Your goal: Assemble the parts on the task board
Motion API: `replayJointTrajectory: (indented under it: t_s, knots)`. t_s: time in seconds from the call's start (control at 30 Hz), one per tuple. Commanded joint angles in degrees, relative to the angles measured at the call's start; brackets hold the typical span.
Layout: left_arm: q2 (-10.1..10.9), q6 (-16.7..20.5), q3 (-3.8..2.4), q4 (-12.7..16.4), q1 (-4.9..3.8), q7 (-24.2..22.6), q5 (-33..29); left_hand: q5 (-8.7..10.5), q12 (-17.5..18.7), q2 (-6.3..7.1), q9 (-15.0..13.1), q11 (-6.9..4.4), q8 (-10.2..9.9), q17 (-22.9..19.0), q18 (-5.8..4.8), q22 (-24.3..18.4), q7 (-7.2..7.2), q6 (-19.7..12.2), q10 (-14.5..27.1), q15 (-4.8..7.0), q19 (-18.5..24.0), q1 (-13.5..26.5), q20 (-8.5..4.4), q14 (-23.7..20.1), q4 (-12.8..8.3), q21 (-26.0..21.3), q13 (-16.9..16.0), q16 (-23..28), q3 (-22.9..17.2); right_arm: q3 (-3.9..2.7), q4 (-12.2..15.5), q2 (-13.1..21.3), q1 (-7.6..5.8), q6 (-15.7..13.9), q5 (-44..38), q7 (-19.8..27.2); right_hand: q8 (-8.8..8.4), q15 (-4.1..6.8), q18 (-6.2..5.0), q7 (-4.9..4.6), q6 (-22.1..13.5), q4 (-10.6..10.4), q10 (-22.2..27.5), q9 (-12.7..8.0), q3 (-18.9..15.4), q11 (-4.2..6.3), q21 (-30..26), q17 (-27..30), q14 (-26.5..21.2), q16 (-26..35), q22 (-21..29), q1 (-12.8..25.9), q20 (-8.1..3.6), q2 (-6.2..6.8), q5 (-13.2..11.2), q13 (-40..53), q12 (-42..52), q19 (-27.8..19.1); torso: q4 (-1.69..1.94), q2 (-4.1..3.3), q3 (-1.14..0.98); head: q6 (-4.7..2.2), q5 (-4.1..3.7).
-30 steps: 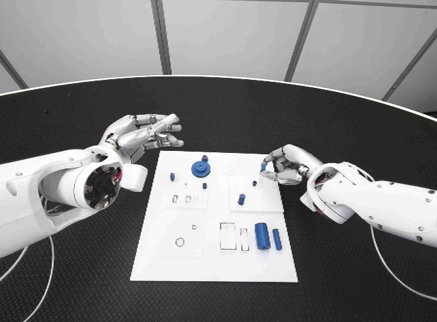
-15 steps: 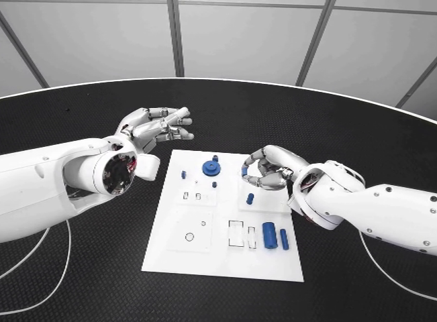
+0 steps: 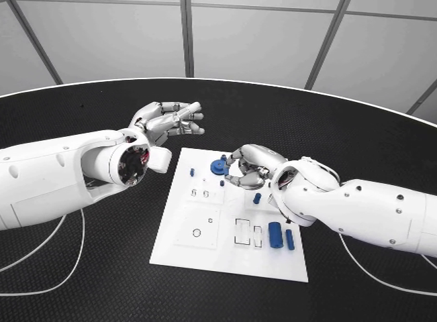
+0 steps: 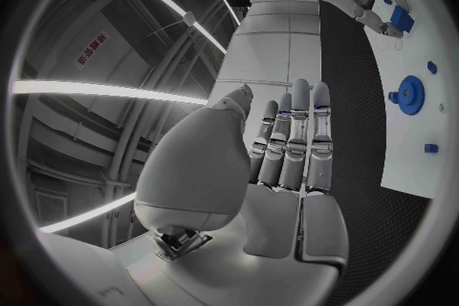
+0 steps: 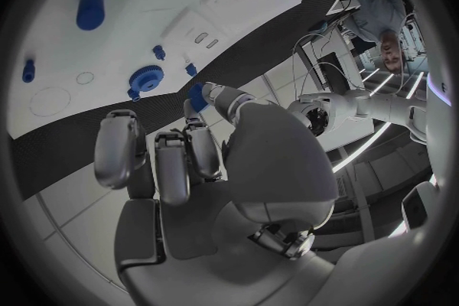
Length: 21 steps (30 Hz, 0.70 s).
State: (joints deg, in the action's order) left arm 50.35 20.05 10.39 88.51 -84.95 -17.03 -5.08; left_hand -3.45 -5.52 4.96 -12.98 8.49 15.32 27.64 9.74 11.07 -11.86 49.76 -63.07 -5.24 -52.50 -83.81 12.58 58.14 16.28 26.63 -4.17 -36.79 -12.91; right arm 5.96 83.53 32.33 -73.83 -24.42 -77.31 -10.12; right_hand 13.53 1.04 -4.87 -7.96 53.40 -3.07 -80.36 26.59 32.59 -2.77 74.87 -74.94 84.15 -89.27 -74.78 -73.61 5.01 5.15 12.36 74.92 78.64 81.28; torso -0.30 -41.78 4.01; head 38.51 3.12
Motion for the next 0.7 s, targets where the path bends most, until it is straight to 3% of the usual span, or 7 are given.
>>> replayJointTrajectory:
  t_s: [0.03,0.17,0.7]
  knots:
    - [-0.1,0.0,-0.01,-0.4,-0.01,0.0,0.0,0.04,0.2,0.18,-0.1,0.09,-0.3,0.1,0.68,0.1,-0.31,0.0,-0.3,0.09,0.5,-0.5,-0.02,-0.3,-0.1,0.3,0.0,-0.2,-0.4,0.01,-1.6,-2.2,0.06,0.2,-0.7,-0.5,0.64,0.12,0.84,0.11,0.0,0.2,0.1,1.6,0.0,-0.21,-0.1,-14.0,5.6,-0.3,0.0,-0.2,-0.26,-0.47,0.2,2.5,-0.1,0.0,-0.08,-0.22,-0.03,-0.3,0.54]
    - [-0.2,0.1,-0.01,-0.7,-0.01,-0.1,0.0,0.04,0.2,0.18,-0.1,0.09,-0.3,0.1,0.68,0.1,-0.31,0.0,-0.3,0.09,0.5,-0.5,-0.02,-0.3,-0.1,0.3,0.0,-0.2,-0.4,0.03,-2.8,-3.8,0.23,0.7,-1.1,-0.8,0.64,0.1,0.85,0.09,0.0,0.2,0.1,1.6,0.0,-0.24,0.0,-14.0,5.6,-0.3,0.0,-0.1,-0.25,-0.47,0.2,2.6,-0.1,0.0,-0.13,-0.37,-0.34,-0.33,0.94]
    - [-0.4,0.1,-0.01,-0.9,-0.01,-0.1,0.0,0.04,0.2,0.18,-0.1,0.09,-0.3,0.1,0.68,0.1,-0.31,0.0,-0.3,0.09,0.5,-0.5,-0.02,-0.3,-0.1,0.3,0.0,-0.2,-0.4,0.25,-4.2,-6.7,1.77,4.1,-2.9,-1.8,0.58,0.02,0.82,-0.02,-0.3,0.2,0.2,1.6,0.0,-0.33,-0.1,-13.9,5.6,-0.3,0.1,0.1,-0.19,-0.46,0.3,2.5,-0.2,-0.1,-0.23,-0.47,-0.39,0.15,1.34]
